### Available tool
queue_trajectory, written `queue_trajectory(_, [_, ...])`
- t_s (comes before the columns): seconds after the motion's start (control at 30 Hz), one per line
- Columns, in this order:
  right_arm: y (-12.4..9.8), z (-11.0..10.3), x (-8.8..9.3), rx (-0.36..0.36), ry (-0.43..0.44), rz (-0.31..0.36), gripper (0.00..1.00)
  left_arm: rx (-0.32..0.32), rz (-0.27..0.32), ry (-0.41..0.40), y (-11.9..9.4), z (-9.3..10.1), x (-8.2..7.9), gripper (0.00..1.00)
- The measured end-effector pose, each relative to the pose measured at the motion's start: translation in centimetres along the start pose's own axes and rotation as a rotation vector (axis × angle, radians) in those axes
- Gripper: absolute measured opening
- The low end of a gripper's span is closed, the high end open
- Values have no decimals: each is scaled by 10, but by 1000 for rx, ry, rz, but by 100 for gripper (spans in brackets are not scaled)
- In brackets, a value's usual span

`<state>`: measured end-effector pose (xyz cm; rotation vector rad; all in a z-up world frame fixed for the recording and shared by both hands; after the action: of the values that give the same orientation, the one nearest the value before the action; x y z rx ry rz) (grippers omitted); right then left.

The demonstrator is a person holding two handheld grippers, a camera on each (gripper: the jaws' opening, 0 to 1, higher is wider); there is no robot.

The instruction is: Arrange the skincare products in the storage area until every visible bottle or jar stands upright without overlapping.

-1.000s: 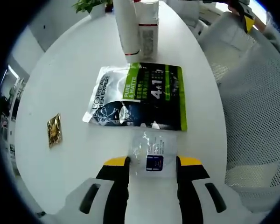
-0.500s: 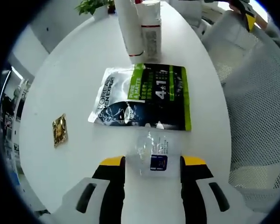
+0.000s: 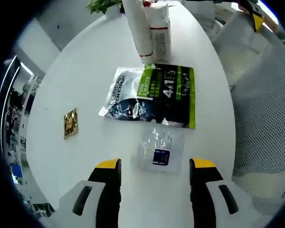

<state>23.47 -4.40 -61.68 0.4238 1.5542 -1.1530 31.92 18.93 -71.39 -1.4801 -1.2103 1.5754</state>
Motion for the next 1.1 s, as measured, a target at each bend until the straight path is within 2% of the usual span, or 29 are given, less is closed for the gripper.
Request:
queue_trajectory(0.27, [-1, 0, -1, 3, 3, 9, 100, -88, 71, -65, -17, 4, -4, 63])
queue_trajectory(0.53, [-1, 0, -1, 0, 3, 12, 100, -160, 179, -85, -37, 10, -17, 70])
queue_trajectory(0.63, [-1, 0, -1, -1, 4, 14, 100, -179, 201, -99, -43, 13, -19, 70])
queue_trajectory(0.77, [-1, 2, -2, 4, 12, 19, 100, -220, 233, -134, -50, 15, -20, 75])
queue_trajectory(0.9, [-1, 2, -2, 2, 7, 20, 100, -234, 258, -146, -57, 20, -22, 77])
queue_trajectory(1.0, [-1, 2, -2, 1, -7, 20, 100, -262, 273, -167, -62, 21, -22, 85])
queue_trajectory(1.1, [-1, 2, -2, 1, -8, 20, 100, -282, 296, -181, -66, 24, -24, 86])
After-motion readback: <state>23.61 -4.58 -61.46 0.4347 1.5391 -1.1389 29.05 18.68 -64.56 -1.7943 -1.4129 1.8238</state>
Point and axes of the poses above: the point that each gripper's makers call its tool centre point, and the gripper's own axes: y roughly forward along the fingers, z roughly to its right, x roughly out of its underside, the point moved 2 cm from there along -y, roughly backward along the fingers, and after that the axes turned 5 degrees about x, right-handed, at the moved point
